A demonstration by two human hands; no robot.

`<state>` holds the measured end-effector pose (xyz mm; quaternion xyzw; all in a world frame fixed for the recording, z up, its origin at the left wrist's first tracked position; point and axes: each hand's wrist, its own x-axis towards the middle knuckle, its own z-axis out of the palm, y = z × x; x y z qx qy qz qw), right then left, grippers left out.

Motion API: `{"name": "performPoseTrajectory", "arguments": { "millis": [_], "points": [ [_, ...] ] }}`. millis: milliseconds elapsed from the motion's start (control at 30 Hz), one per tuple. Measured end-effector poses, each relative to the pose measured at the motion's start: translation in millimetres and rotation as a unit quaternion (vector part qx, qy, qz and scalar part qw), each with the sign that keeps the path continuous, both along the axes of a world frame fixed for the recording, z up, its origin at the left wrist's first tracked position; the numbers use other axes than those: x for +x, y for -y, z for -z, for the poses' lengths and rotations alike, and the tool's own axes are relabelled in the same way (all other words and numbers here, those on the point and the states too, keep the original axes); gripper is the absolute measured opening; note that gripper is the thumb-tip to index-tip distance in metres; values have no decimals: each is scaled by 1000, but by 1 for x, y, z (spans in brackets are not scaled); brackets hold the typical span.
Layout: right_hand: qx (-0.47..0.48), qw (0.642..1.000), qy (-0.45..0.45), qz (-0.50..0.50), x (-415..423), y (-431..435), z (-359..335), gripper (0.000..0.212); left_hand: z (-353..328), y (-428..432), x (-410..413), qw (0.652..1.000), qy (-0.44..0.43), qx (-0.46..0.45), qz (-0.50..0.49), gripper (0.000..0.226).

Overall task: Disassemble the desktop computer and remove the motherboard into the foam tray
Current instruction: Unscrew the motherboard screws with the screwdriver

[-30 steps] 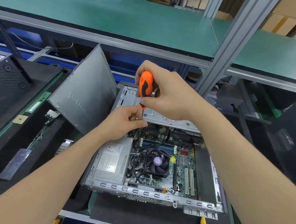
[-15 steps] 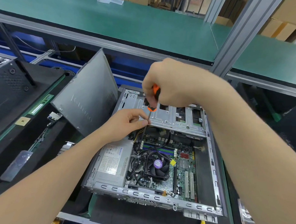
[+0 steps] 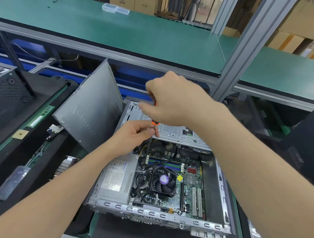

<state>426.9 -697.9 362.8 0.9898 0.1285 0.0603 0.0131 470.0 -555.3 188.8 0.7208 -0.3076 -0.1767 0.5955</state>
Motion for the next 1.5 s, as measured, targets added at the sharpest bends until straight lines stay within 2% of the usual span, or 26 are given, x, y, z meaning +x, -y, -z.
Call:
{"name": "performPoseTrajectory", "arguments": {
  "millis": [67,167,233,300,400,433,567,733,800,833,867,933,967,1033,1100,1267,1367,1433,1500],
  "points": [
    [-42,992,68,100,0,-11,6,51,0,1,0,1000,8,7,3,22],
    [12,991,19,131,5,-14,15,50,-3,0,0,1000,-9,-4,18,25],
    [33,993,0,115,9,-11,14,48,-7,-1,2,997,-54,-57,29,32],
    [28,997,-27,68,10,-7,10,38,-17,-1,5,993,-58,-94,40,29],
    [-3,993,-111,-34,7,1,-7,12,-35,2,6,996,-29,-73,48,10],
    [-20,990,-128,-64,6,4,-13,6,-38,2,6,997,-20,-60,51,13],
    [-72,979,-146,-120,6,7,-20,27,-40,0,3,997,-11,-26,68,21],
    [-52,978,-166,-112,9,8,-17,27,-33,-1,3,998,-4,-13,59,12],
    [-57,979,-161,-110,7,8,-18,19,-30,0,4,999,-1,-13,47,10],
    [-60,983,-142,-102,7,8,-16,7,-29,0,5,999,6,-17,45,10],
    [-57,990,-110,-71,7,7,-13,15,-28,0,6,999,15,-18,48,11],
    [-47,997,-32,46,5,2,-4,50,-28,1,8,999,22,-10,46,17],
    [-36,994,-10,99,4,-3,-1,59,-27,1,9,999,16,-4,44,23],
    [19,988,-14,151,5,-9,6,59,-24,1,11,999,3,-7,50,30],
    [51,989,-43,130,10,-8,7,50,-23,1,12,998,2,-14,55,30],
    [16,991,-129,-30,8,1,-9,13,-23,-1,13,997,-1,-28,77,32],
    [-15,983,-157,-90,7,8,-18,19,-24,-1,11,996,-18,-29,85,30],
    [-18,981,-168,-100,9,9,-18,30,-25,-2,9,996,-18,-20,88,27],
    [-1,980,-173,-99,11,9,-15,31,-27,-2,7,996,-24,-17,85,22]
  ]
}}
